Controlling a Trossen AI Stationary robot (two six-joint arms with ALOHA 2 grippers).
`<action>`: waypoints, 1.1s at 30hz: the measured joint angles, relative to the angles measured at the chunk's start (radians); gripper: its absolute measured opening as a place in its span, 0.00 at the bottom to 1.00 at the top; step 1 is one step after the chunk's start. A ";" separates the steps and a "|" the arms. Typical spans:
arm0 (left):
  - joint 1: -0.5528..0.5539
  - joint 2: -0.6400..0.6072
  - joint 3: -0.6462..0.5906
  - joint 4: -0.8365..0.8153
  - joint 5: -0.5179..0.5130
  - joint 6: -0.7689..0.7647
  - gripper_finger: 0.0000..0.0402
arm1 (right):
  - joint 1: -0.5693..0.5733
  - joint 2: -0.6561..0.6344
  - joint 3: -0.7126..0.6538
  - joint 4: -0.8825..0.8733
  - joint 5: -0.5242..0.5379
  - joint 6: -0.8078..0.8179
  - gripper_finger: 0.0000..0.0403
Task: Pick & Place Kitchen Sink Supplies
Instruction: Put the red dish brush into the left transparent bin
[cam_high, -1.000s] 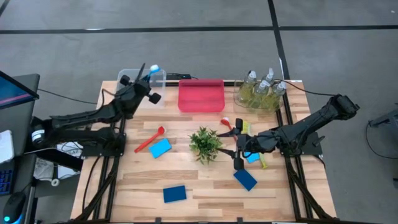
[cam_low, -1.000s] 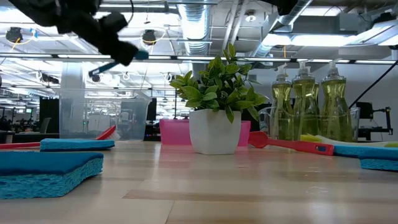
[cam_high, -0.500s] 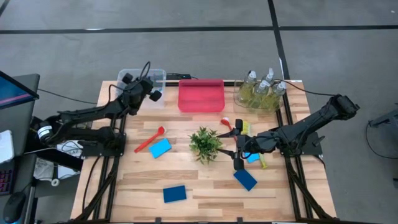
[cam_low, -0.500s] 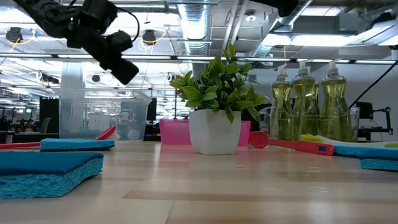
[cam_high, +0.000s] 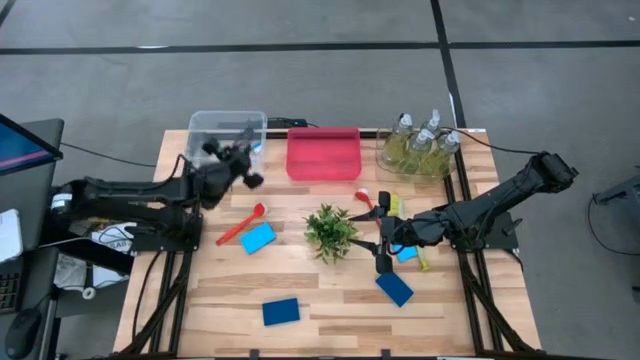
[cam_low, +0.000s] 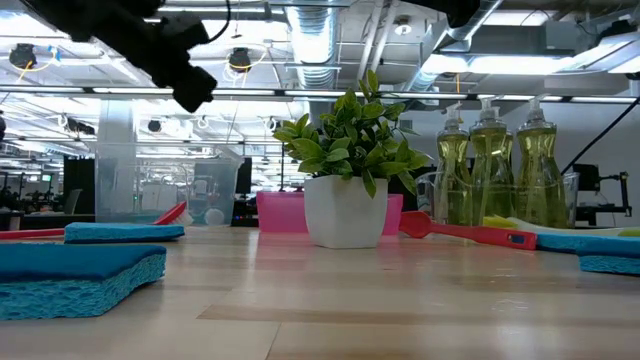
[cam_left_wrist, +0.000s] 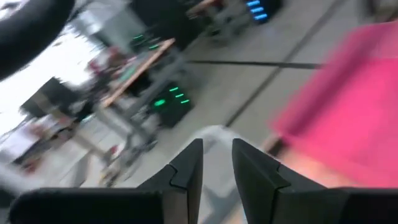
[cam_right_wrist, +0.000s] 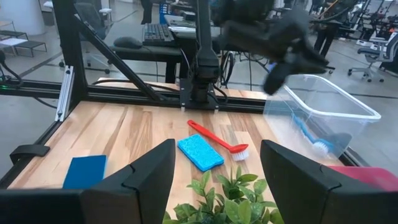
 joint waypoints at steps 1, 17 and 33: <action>-0.046 -0.007 0.000 -0.038 0.000 -0.030 0.22 | 0.000 0.000 0.000 0.000 0.000 0.006 0.57; -0.355 0.016 0.000 -0.547 0.688 -0.828 0.22 | 0.000 0.000 0.000 0.000 0.000 0.018 0.57; -0.351 0.290 -0.001 -0.603 0.524 -0.871 0.34 | 0.000 0.000 0.000 0.000 0.000 0.017 0.57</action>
